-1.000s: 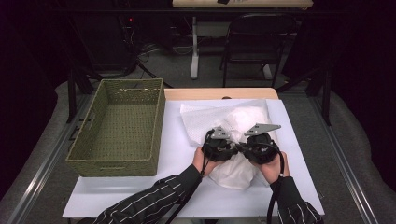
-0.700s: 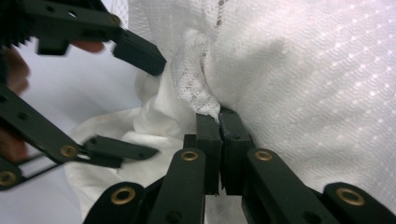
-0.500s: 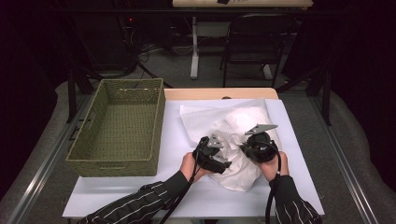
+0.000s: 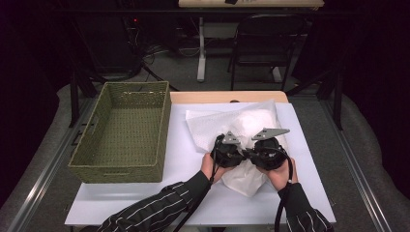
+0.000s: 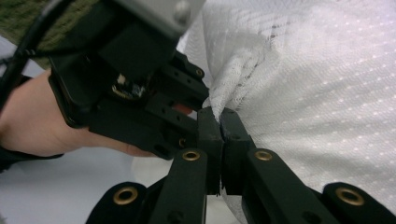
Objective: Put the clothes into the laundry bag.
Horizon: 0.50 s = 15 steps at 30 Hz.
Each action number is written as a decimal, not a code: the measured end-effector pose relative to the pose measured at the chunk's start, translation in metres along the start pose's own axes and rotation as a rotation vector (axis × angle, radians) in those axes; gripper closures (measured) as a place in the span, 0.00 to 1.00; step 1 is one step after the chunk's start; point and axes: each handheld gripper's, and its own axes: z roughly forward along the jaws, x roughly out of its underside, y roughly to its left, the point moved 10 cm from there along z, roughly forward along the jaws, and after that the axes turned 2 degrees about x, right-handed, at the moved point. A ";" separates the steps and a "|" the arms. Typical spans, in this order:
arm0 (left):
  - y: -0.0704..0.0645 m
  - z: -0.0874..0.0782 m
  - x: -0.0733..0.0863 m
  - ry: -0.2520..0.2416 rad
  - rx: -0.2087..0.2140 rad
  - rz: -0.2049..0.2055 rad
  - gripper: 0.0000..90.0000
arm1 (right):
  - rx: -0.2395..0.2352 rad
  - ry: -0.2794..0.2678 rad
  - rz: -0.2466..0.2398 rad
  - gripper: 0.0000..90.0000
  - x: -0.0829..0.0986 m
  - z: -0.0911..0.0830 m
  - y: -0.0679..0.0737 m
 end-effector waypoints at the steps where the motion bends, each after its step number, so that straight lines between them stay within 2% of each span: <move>1: 0.000 0.002 0.001 0.016 0.001 0.020 0.87 | 0.017 0.014 -0.001 0.99 0.003 0.002 -0.003; 2: 0.000 0.002 0.001 0.016 0.001 0.020 0.84 | 0.017 0.014 -0.001 0.99 0.003 0.002 -0.003; 3: 0.000 0.003 0.003 0.025 -0.001 0.038 0.84 | 0.037 0.035 0.007 0.99 0.007 0.007 -0.009; 4: 0.000 0.003 0.006 0.042 -0.006 0.057 0.79 | 0.057 0.051 0.020 0.99 0.012 0.010 -0.015; 5: 0.000 0.001 0.010 0.069 -0.006 0.077 0.71 | 0.083 0.067 0.019 0.99 0.016 0.014 -0.021; 7: 0.001 -0.004 0.018 0.100 -0.013 0.085 0.53 | 0.090 0.072 0.037 0.99 0.020 0.016 -0.028; 8: 0.001 -0.010 0.023 0.119 -0.035 0.100 0.42 | 0.095 0.070 0.041 0.99 0.020 0.016 -0.029; 9: 0.002 -0.014 0.027 0.135 -0.051 0.115 0.38 | 0.093 0.069 0.041 0.99 0.019 0.015 -0.030; 13: 0.003 -0.022 0.035 0.156 -0.079 0.133 0.30 | 0.090 0.063 0.034 0.98 0.017 0.014 -0.026; 15: 0.005 -0.019 0.034 0.129 -0.079 0.122 0.37 | 0.086 0.056 0.031 0.98 0.014 0.013 -0.024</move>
